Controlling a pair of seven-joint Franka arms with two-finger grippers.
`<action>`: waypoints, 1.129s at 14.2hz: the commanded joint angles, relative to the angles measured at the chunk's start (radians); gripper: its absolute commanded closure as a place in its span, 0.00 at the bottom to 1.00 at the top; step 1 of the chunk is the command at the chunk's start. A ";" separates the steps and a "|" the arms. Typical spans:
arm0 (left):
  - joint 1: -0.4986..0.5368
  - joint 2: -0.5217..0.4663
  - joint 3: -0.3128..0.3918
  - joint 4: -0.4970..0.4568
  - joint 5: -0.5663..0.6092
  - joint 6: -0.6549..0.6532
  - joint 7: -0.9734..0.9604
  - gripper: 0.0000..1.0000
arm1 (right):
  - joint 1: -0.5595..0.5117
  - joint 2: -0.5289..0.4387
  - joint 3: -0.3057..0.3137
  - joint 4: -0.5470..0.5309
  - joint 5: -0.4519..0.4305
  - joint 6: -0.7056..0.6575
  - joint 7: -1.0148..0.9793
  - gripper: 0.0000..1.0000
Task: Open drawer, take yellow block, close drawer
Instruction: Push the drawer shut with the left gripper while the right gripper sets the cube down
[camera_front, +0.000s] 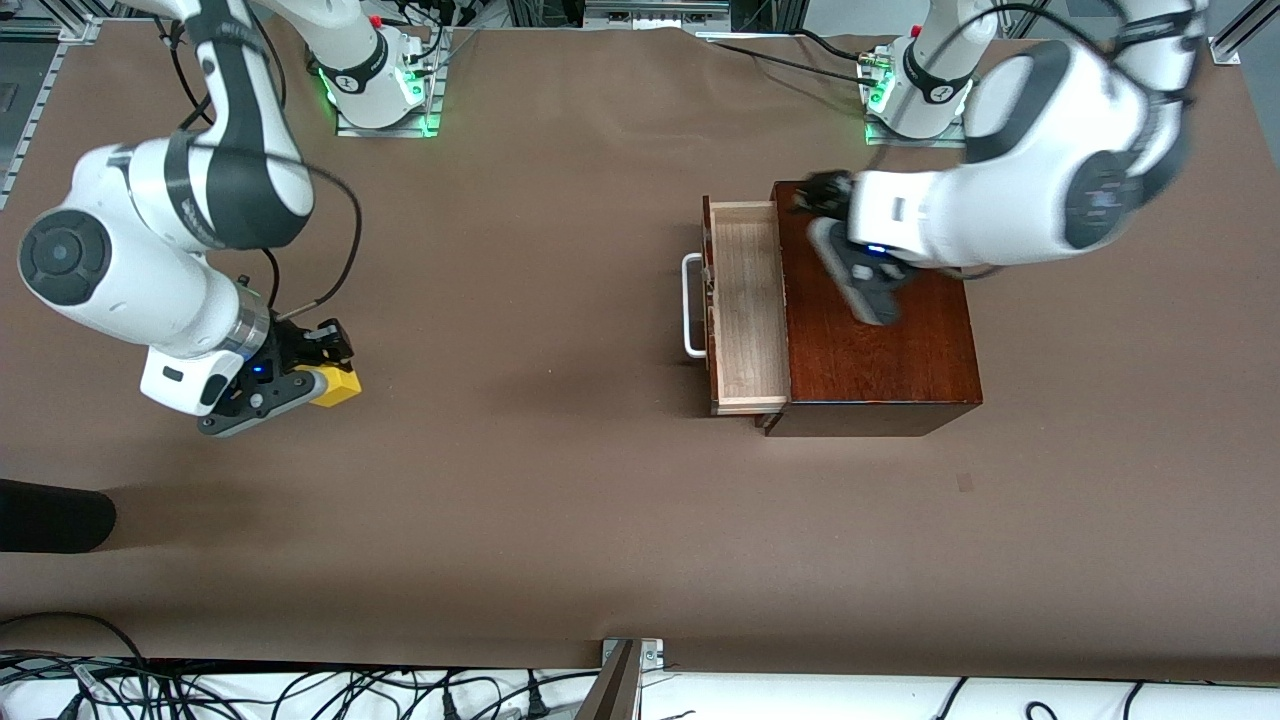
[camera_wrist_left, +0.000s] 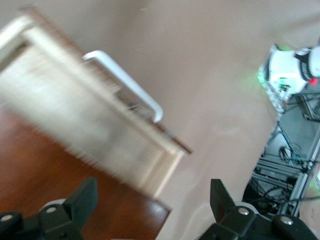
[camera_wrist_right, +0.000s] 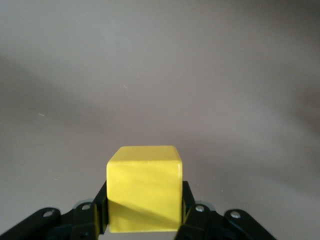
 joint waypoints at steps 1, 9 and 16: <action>-0.073 0.155 -0.022 0.205 -0.022 -0.027 0.022 0.00 | -0.025 -0.072 0.021 -0.269 -0.058 0.210 0.073 1.00; -0.294 0.389 -0.038 0.324 0.264 0.172 0.253 0.00 | -0.033 0.000 0.022 -0.467 -0.063 0.471 0.214 1.00; -0.340 0.490 -0.029 0.287 0.476 0.172 0.428 0.00 | -0.049 0.071 0.024 -0.483 -0.060 0.524 0.226 0.34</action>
